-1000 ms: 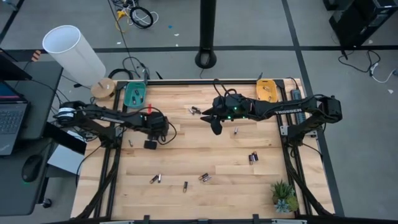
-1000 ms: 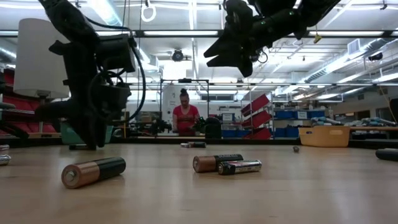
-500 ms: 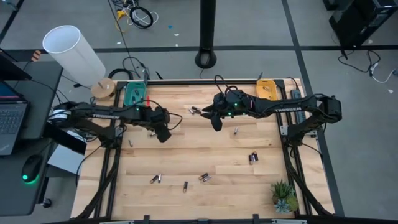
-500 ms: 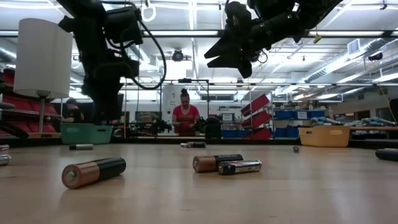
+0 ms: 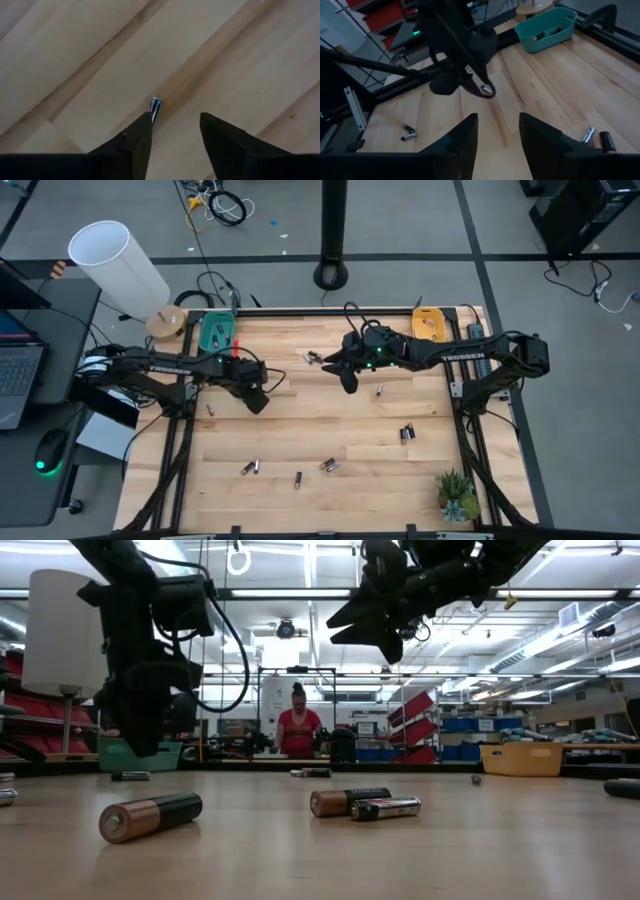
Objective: Sort batteries
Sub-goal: Put the silver battery into the yellow bin
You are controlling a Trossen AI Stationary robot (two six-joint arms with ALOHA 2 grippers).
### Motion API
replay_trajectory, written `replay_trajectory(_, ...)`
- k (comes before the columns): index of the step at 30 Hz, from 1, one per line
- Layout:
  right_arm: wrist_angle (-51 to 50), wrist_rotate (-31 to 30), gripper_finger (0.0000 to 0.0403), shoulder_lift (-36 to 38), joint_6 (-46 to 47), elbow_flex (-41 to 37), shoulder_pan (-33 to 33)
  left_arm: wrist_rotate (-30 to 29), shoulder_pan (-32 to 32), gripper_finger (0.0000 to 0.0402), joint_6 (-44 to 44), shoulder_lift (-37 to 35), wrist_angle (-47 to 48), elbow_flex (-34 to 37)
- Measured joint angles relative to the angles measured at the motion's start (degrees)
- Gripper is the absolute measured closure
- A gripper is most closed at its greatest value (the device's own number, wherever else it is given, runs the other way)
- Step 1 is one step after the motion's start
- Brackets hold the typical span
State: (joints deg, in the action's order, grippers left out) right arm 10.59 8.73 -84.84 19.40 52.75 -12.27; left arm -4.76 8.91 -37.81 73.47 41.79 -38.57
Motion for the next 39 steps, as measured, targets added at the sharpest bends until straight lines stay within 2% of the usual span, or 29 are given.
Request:
replay_trajectory(11,-1.2,1.9,0.0251,0.0,0.0,0.0,-0.6,-1.0,0.0,0.0209,-0.8,0.0,6.5,-1.4)
replay_trajectory(23,-1.2,1.9,0.0251,0.0,0.4,0.0,-1.4,0.5,2.3,0.0210,6.9,0.0,3.7,2.8)
replay_trajectory(27,-0.8,1.9,0.0251,0.0,0.4,0.0,-1.4,3.1,3.5,0.0222,9.3,0.0,-0.4,4.1)
replay_trajectory(34,0.2,1.9,0.0251,0.0,0.6,0.0,-1.4,2.8,4.3,0.0250,11.0,0.1,-2.9,4.4)
replay_trajectory(39,0.2,1.9,0.0251,0.0,0.6,0.0,-1.4,3.0,4.3,0.0261,13.5,3.6,-3.4,4.4)
